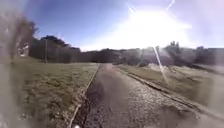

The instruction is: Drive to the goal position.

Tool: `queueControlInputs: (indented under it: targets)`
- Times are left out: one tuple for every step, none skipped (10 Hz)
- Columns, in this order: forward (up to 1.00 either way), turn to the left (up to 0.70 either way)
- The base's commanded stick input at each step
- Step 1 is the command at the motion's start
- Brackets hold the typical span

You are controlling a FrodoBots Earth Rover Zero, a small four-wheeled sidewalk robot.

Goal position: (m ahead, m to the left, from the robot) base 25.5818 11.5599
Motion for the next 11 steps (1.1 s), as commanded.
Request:
queueControlInputs:
  targets:
    - [1.00,0.00]
    - [1.00,0.00]
    - [1.00,0.00]
    - [1.00,0.00]
    - [1.00,0.00]
    - [1.00,0.00]
    - [1.00,0.00]
    - [1.00,0.00]
    - [1.00,0.00]
    - [1.00,0.00]
    - [1.00,0.00]
